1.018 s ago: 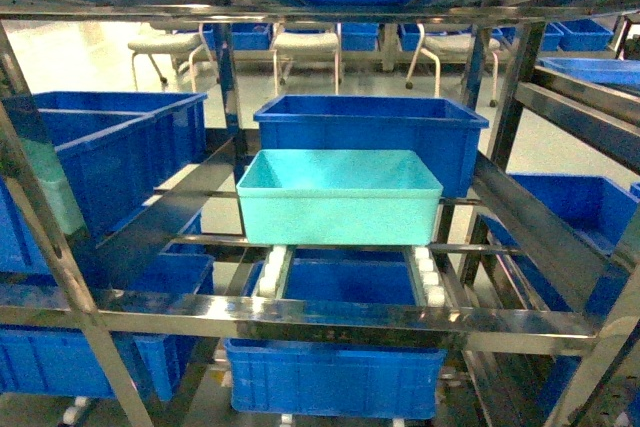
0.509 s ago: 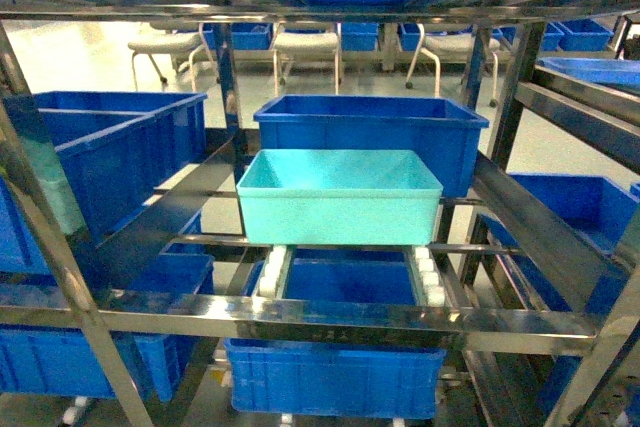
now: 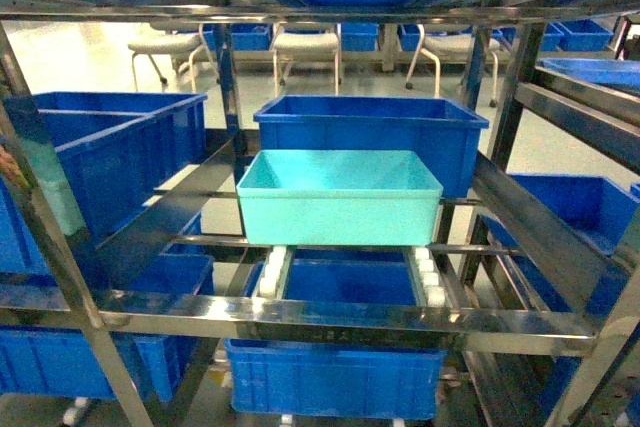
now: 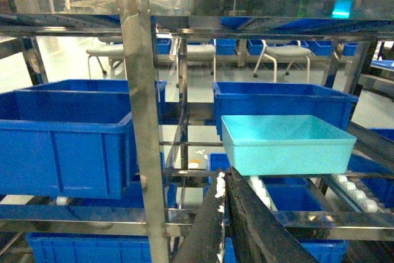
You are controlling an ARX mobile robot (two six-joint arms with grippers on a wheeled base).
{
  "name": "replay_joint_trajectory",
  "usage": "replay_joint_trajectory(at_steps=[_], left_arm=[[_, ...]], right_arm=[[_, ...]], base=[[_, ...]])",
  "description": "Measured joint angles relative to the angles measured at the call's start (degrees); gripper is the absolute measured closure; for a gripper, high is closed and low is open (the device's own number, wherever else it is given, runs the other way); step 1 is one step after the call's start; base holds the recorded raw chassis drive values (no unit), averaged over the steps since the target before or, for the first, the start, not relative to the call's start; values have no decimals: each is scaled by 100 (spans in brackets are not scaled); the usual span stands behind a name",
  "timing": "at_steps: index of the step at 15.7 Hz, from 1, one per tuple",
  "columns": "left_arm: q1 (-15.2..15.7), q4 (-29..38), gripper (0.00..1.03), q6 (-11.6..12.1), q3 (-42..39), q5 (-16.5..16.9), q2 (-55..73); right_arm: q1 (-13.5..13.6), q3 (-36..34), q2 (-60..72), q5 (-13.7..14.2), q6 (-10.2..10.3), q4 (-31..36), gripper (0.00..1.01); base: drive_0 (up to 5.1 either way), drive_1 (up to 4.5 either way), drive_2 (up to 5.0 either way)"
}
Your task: Organize blue bins on left shelf correctly
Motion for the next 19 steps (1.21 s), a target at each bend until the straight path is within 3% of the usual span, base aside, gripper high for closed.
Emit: replay_joint_trajectory(at_steps=[2,7,8,19], left_arm=[[0,2,81,0,0,-2,0],[0,2,8,0,0,-2,0],[0,2,4,4,0,-2,0],[0,2,5,4,0,-2,0]], right_arm=[[0,0,0,0,-9,0,77],[0,0,0,0,-9,0,4],[0,0,0,0,-9,0,3],[0,0,0,0,-9,0,3]], base=[[0,0,0],[0,0,0],[0,0,0],[0,0,0]])
